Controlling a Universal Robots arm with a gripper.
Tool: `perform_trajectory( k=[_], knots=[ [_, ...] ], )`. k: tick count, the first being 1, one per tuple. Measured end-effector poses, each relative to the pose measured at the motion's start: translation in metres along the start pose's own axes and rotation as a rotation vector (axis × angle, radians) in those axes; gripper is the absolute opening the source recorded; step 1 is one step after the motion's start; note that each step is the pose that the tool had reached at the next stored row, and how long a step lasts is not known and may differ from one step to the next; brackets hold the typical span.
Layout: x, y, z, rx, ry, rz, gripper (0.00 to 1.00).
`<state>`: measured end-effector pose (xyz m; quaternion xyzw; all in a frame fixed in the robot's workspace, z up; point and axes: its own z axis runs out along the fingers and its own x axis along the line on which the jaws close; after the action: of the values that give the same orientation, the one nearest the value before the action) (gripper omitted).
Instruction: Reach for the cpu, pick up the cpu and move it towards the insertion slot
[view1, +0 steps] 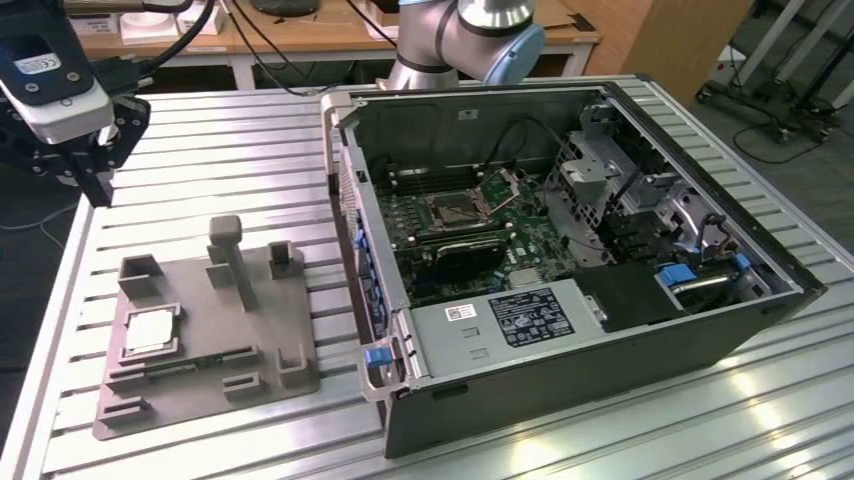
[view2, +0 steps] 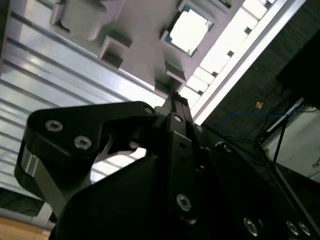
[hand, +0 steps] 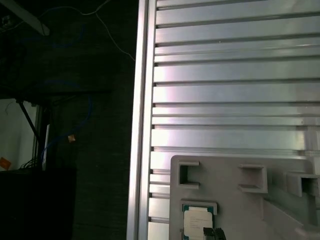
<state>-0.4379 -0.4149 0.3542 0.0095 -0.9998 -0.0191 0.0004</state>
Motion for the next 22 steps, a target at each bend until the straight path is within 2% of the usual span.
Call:
perform_trajectory(
  k=[7, 8, 9, 11, 12, 14, 17, 18, 22],
  knots=[
    [0.0000, -0.0001, 0.0000, 0.0001, 0.0000, 0.000, 0.11],
    [0.0000, -0.0001, 0.0000, 0.0001, 0.0001, 0.000, 0.17],
    [0.0000, -0.0001, 0.0000, 0.0001, 0.0001, 0.000, 0.17],
    [0.0000, -0.0002, 0.0000, 0.0001, 0.0000, 0.000, 0.29],
    [0.0000, -0.0002, 0.0000, 0.0001, 0.0001, 0.000, 0.29],
    [0.0000, -0.0002, -0.0001, 0.0001, 0.0001, 0.000, 0.41],
    [0.0000, -0.0002, 0.0000, 0.0000, 0.0001, 0.000, 0.47],
    [0.0000, -0.0002, 0.0000, -0.0003, 0.0001, 0.000, 0.53],
    [0.0000, -0.0003, 0.0004, -0.0040, 0.0000, 0.000, 0.53]
  ],
)
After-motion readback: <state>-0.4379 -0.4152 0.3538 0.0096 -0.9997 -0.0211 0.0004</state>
